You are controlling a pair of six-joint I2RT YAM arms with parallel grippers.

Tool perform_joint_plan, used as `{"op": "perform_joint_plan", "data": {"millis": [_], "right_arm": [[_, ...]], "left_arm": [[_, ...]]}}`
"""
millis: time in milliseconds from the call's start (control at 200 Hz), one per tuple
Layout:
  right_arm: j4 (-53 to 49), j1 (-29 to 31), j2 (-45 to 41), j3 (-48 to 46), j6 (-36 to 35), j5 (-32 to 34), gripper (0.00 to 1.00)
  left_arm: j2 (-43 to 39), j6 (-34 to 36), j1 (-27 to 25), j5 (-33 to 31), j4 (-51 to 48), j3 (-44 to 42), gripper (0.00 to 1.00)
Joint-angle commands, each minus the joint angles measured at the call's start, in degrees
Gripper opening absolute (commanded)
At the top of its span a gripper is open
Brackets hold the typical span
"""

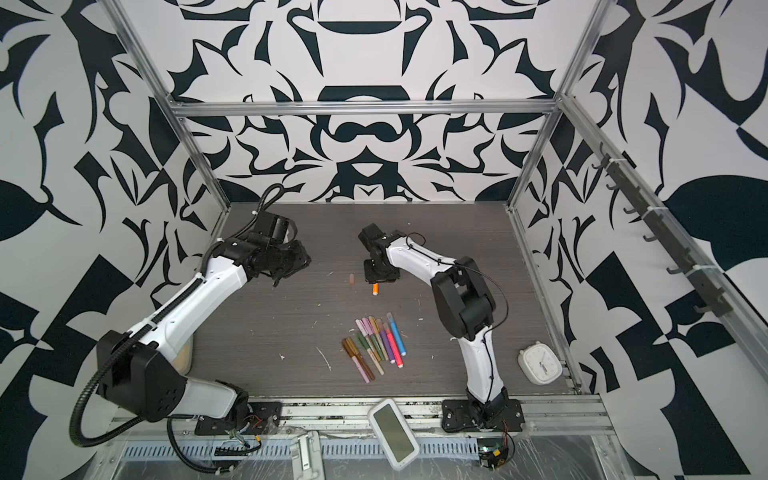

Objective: Open the pen caps
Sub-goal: 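Release the orange highlighter onto the table and move the right gripper to the markers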

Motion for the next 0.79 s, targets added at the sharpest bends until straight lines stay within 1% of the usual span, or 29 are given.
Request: {"op": "perform_joint_plan", "data": {"millis": [0,120,190,270,330,350,475,620,790], "right_arm": [[0.52,0.35,-9.22,-5.91,-5.15,4.59,0.39],[3.95,0.9,-18.35,-17.59,-6.23,4.27,0.37],[6.23,1.29,-23.22,-24.91,-6.05,2.08,0.35],[8.15,1.66,-27.56,-31.84,-5.74,-0.8,0.34],[8.39,1.76,-29.69,-35.31,-5.55,-1.85,0.33],[8.38,1.82,-30.34,-36.31,-5.53,-2.03,0.33],[8.36,2.36,-33.34,-40.49,-6.01,-2.33,0.33],[7.53,2.55,-36.46,-41.97,-5.87,-3.1,0.32],[7.56,2.72,-38.91,-43.8,-6.37,-6.73,0.32]], "left_arm": [[-3.0,-1.52,0.16,-1.04,2.2,-1.44,0.36],[-4.66,-3.3,0.2,-1.88,3.43,-3.43,0.37],[-5.59,-5.67,0.16,-1.0,4.78,-5.74,0.37],[-6.8,-8.17,0.21,0.29,5.99,-8.27,0.37],[-7.08,-9.91,0.16,0.55,7.25,-10.44,0.37],[-9.08,-10.57,0.15,0.7,7.61,-11.21,0.37],[-10.58,-14.62,0.14,1.17,9.68,-15.66,0.37],[-9.96,-18.26,0.15,1.08,9.87,-17.54,0.37],[-8.95,-22.08,0.1,2.5,14.27,-20.45,0.37]]}}
